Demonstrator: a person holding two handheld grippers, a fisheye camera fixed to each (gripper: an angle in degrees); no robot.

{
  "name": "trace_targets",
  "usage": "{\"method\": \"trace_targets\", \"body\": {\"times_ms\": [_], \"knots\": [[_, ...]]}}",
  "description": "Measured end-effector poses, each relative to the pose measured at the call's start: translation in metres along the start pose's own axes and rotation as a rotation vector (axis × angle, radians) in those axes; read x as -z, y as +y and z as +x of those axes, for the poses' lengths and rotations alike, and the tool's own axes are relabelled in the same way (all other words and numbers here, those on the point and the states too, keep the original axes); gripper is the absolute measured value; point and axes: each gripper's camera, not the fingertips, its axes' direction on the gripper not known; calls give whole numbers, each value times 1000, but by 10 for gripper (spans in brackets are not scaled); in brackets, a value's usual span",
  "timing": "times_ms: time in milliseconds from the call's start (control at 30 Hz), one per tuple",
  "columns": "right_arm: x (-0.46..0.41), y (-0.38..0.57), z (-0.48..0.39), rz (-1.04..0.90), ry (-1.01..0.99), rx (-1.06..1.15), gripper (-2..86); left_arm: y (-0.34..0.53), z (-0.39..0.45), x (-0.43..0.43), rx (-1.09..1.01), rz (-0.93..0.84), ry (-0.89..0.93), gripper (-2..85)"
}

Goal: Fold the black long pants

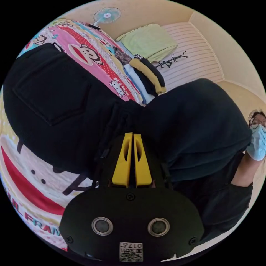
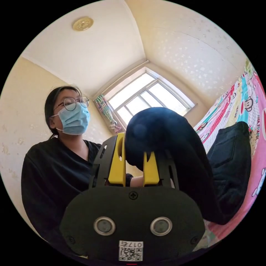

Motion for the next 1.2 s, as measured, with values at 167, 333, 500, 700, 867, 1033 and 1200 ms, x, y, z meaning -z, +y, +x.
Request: {"method": "trace_targets", "body": {"times_ms": [167,333,500,700,867,1033,1200], "knots": [[-34,-62,79,-101,184,-73,81,49,-49,55,245,350,191,-10],[-51,-88,131,-131,422,-191,85,113,-49,98,346,517,102,-10],[-64,-103,184,-137,538,-307,89,139,-24,113,328,538,48,-10],[-74,-83,290,-195,524,-522,90,126,-17,89,325,481,86,-6],[-43,-64,304,-2,294,-577,94,113,9,76,256,468,80,35],[-60,-85,269,-65,386,-561,218,90,46,71,167,397,-1,65],[-56,-100,202,-32,297,-484,206,70,88,55,118,314,-122,75]]}}
